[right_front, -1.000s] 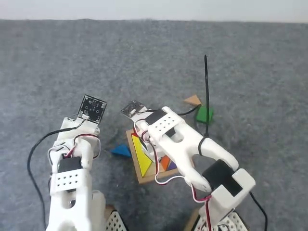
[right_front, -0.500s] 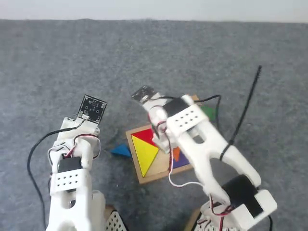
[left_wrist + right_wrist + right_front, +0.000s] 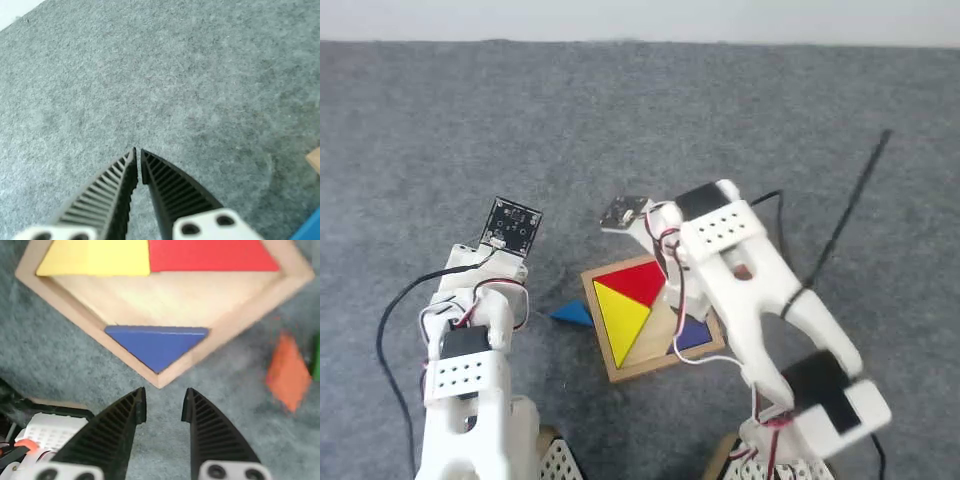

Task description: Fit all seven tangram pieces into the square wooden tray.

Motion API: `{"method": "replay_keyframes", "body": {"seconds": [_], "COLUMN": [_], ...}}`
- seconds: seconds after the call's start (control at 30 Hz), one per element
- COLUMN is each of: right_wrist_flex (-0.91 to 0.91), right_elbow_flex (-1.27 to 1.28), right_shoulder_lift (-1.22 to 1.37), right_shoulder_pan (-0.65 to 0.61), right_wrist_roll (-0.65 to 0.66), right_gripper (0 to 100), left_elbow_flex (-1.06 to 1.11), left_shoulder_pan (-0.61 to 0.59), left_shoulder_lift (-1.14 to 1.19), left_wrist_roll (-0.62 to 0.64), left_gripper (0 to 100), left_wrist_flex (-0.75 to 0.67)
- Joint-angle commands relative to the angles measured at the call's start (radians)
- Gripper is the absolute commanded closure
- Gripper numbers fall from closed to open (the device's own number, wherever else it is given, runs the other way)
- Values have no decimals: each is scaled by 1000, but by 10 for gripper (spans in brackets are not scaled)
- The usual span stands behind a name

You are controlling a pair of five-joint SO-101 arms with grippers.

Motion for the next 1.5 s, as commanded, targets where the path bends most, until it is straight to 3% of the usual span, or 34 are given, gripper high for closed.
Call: {"method": "replay_keyframes", "body": {"seconds": [0.0,0.23,0.43,0.63,0.9,1.23,1.47], "right_wrist_flex": [-65,-53,2,-332,-785,-954,-943], "right_elbow_flex": [-57,-152,-38,364,713,710,669], "right_shoulder_lift": [56,-56,-177,-334,-443,-249,-211], "right_shoulder_pan": [-30,65,251,348,332,351,383], "right_wrist_roll": [17,-28,256,585,591,681,710], "right_gripper": [880,875,829,768,768,768,792], "left_elbow_flex": [-8,-8,-8,-8,-8,-5,25], "left_shoulder_pan": [5,5,5,5,6,6,32], "left_shoulder_lift": [-23,-23,-23,-21,-21,-21,-28], "left_wrist_roll": [6,6,6,6,6,6,-34], "left_gripper": [988,988,988,988,988,988,988], "left_wrist_flex": [-23,-25,-25,-25,-25,-25,-55]}}
